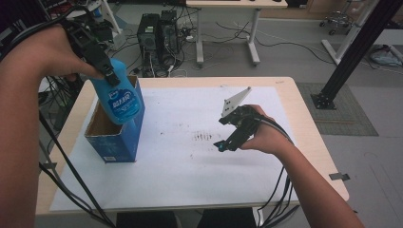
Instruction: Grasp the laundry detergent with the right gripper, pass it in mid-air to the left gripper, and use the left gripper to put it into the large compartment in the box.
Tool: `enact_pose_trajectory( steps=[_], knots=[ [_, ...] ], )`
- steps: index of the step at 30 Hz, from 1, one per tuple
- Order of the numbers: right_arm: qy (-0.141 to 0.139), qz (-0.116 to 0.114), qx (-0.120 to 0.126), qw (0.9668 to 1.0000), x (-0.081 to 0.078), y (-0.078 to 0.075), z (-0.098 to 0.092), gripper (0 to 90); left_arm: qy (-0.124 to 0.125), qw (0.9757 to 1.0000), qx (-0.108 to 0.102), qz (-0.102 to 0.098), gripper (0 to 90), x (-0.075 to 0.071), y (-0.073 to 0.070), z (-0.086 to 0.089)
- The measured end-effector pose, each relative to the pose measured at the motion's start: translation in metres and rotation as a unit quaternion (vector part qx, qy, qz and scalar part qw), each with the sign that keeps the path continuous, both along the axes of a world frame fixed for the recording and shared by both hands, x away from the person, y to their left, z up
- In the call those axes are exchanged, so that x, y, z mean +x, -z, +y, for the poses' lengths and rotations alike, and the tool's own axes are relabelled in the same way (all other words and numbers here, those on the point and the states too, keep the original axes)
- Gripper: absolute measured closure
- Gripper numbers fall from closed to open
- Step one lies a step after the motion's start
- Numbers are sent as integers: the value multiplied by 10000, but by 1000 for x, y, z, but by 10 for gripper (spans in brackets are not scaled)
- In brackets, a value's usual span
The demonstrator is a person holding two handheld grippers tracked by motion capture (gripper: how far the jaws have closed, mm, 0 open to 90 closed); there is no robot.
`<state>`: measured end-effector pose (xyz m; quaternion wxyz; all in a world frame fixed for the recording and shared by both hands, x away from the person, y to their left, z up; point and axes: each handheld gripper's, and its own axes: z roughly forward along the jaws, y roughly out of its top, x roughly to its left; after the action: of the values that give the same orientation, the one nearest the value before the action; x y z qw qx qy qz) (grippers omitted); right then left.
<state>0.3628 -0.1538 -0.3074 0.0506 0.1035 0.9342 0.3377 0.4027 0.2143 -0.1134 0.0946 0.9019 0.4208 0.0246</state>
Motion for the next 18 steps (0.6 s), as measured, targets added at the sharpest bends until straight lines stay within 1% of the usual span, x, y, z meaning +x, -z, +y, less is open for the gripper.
enact_pose_trajectory(
  steps=[4, 6, 7, 9, 11, 15, 18],
  knots=[
    [33, 17, -29, 10000, 0, 1, -1, 132, -250, 9997, 61, 31, 382, 4, 3, 13],
    [37, -17, -81, 10000, -1, 2, 0, 132, -301, 9995, 127, 33, 382, 6, 5, 19],
    [37, -3, -90, 10000, -1, 2, 0, 132, -384, 9992, 140, 32, 382, 6, 7, 21],
    [39, -22, -89, 10000, -2, 3, 1, 132, -421, 9989, 196, 28, 382, 8, 10, 26],
    [48, -2, -99, 9999, -2, 3, 1, 132, -527, 9984, 215, 51, 382, 10, 14, 31],
    [60, -17, -130, 9999, -2, 3, 2, 132, -545, 9981, 288, 76, 382, 13, 22, 36],
    [76, -9, -140, 9999, -2, 3, 2, 132, -448, 9983, 358, 92, 382, 15, 33, 39]
  ],
)
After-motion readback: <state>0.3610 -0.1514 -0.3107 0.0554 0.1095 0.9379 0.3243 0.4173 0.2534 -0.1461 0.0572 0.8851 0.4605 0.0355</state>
